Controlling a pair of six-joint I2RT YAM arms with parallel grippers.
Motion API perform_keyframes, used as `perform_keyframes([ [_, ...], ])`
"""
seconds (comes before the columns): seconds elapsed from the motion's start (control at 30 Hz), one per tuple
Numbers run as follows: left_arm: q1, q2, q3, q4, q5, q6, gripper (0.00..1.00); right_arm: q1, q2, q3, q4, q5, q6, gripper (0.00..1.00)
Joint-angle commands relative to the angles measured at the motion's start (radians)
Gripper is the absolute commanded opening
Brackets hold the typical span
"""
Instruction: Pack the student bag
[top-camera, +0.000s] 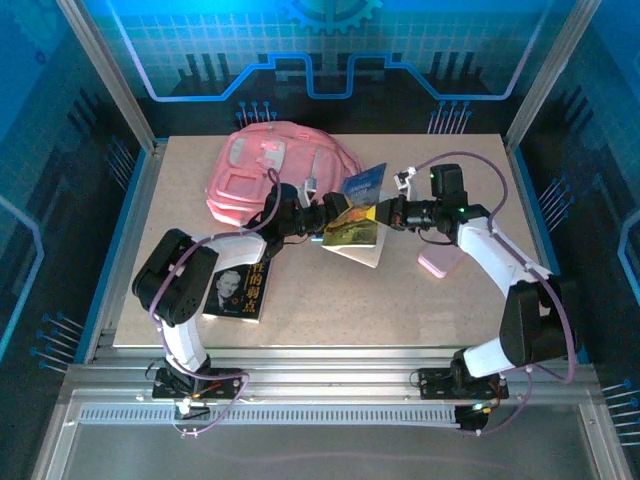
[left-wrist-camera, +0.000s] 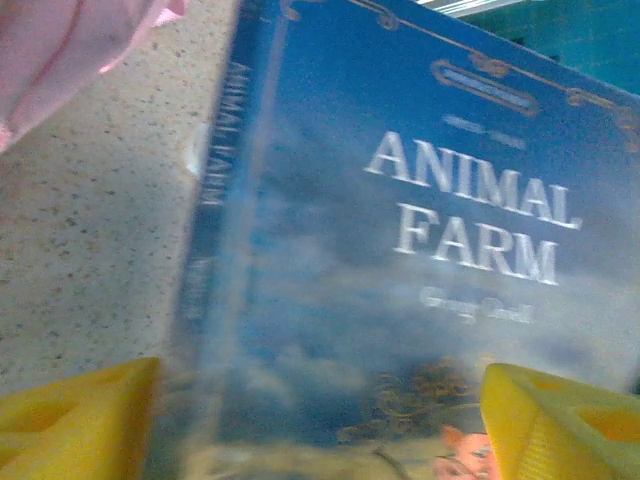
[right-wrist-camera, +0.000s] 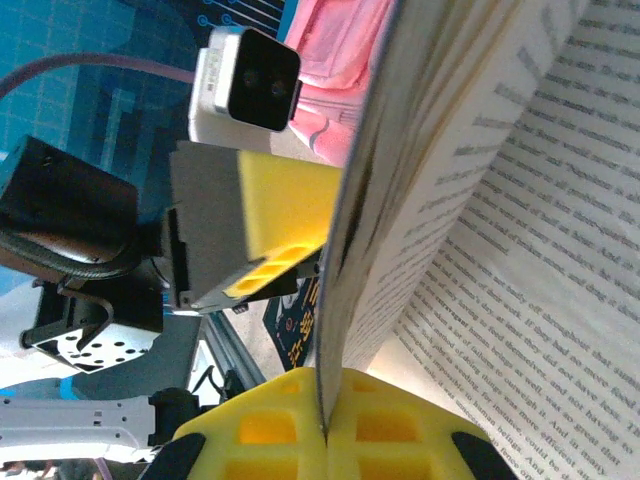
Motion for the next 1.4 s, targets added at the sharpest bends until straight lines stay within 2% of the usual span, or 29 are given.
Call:
perform_keyframes([
  [0.0, -0.002, 0.001, -0.009, 0.192, 0.05, -0.089, 0.74, -0.009, 0.028, -0.016, 0.108, -0.067, 0.003, 0.0],
  [0.07, -0.003, -0.002, -0.014, 0.203, 0.052, -0.098, 0.68, -0.013, 0.052, -0.02, 0.11, -0.071, -0.001, 0.0],
  [0.13, -0.003, -0.007, -0.021, 0.222, 0.052, -0.107, 0.57, -0.019, 0.077, -0.017, 0.089, -0.057, -0.015, 0.0],
  [0.37, -0.003, -0.022, -0.013, 0.177, 0.026, -0.08, 0.04, -0.038, 0.143, -0.009, 0.033, 0.007, -0.033, 0.0],
  [0.4, -0.003, -0.025, -0.008, 0.153, 0.017, -0.07, 0.0, -0.038, 0.149, 0.002, 0.01, 0.03, -0.028, 0.0],
  [0.43, -0.004, -0.027, -0.001, 0.132, 0.005, -0.062, 0.0, -0.039, 0.153, 0.016, -0.022, 0.066, -0.022, 0.06],
  [0.47, -0.004, -0.028, 0.006, 0.108, -0.017, -0.053, 0.0, -0.038, 0.153, 0.032, -0.067, 0.117, -0.009, 0.2],
  [0.53, -0.007, -0.029, 0.025, 0.066, -0.079, -0.039, 0.0, -0.037, 0.141, 0.044, -0.145, 0.249, 0.068, 0.72],
  [0.57, -0.012, -0.031, 0.037, 0.029, -0.123, -0.021, 0.0, -0.032, 0.127, 0.035, -0.174, 0.324, 0.129, 0.87],
  [0.6, -0.018, -0.033, 0.058, -0.017, -0.17, 0.008, 0.0, -0.026, 0.105, 0.015, -0.189, 0.38, 0.199, 0.92],
  [0.7, -0.04, -0.032, 0.122, -0.104, -0.311, 0.088, 0.0, 0.022, 0.001, -0.103, -0.095, 0.442, 0.374, 1.0],
  [0.9, -0.063, 0.006, 0.163, -0.089, -0.517, 0.053, 0.0, 0.124, -0.204, -0.326, 0.149, 0.536, 0.684, 1.0],
  [1.0, -0.09, 0.017, 0.16, -0.045, -0.589, 0.016, 0.0, 0.198, -0.27, -0.402, 0.301, 0.631, 0.794, 1.0],
  [1.17, -0.131, 0.016, 0.152, -0.008, -0.644, -0.031, 0.0, 0.24, -0.246, -0.405, 0.431, 0.702, 0.868, 1.0],
  [1.37, -0.157, -0.019, 0.097, 0.043, -0.69, -0.1, 0.0, 0.273, -0.099, -0.393, 0.704, 0.735, 0.973, 0.99],
])
